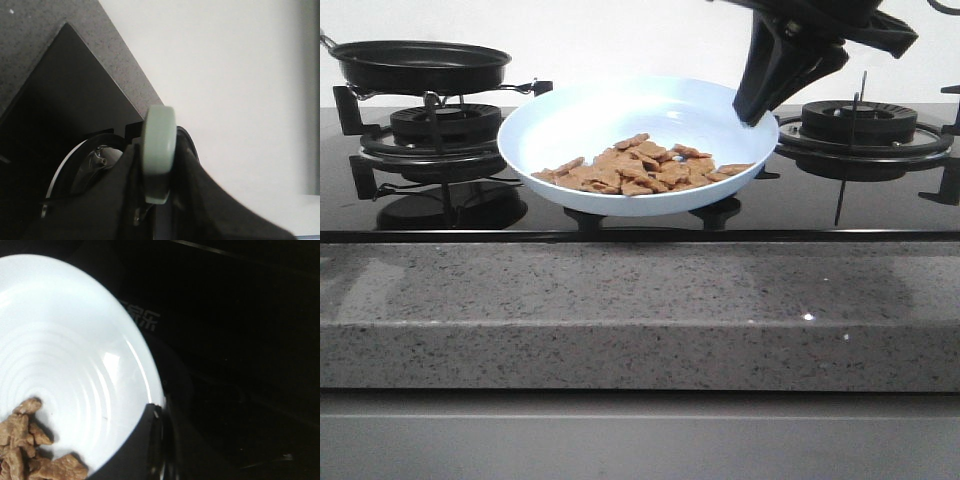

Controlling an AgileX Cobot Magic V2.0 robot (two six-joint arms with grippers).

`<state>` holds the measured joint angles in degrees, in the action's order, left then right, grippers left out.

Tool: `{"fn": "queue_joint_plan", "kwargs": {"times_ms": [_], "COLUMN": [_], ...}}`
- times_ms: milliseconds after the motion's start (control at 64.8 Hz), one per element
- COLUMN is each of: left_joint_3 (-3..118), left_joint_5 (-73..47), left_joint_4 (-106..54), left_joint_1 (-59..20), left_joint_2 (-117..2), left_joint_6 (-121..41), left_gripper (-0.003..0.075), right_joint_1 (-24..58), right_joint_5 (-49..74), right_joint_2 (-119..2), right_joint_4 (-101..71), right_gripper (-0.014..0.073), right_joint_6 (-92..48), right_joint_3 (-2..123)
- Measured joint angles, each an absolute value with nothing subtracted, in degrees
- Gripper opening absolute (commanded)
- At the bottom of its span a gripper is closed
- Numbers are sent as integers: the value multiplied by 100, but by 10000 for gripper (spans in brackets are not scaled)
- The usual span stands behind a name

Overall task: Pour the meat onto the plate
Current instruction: 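Return the empty pan with the left gripper onto its burner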

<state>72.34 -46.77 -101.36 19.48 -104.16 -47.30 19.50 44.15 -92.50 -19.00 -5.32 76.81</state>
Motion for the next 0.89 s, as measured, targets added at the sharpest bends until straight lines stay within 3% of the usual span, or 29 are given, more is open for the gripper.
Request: {"fn": "queue_joint_plan", "kwargs": {"times_ms": [139,370,555,895], "left_joint_3": [7243,7243,7243,7247], "left_joint_5": [-4761,-4835,-5046,-5602], "left_joint_4": [-10194,-10206,-10145,-8769], "left_joint_1": [1857,1770,1795,1808], "left_joint_2": [-10568,-10589,-10589,-10589], "left_joint_6": [-4609,-4568,-4568,-4396], "left_gripper": [14,276,408,419], "right_joint_1": [1950,1950,1950,1950], "right_joint_5": [4415,4415,4415,4415], "right_joint_2": [-9250,-9250,-9250,-9250], "right_joint_4": [-1900,-1900,-1900,-1900], "right_gripper": [-69,-69,-69,-69], "right_joint_6": [-546,-546,-546,-546], "right_joint_3": [7681,7681,7681,7681]}}
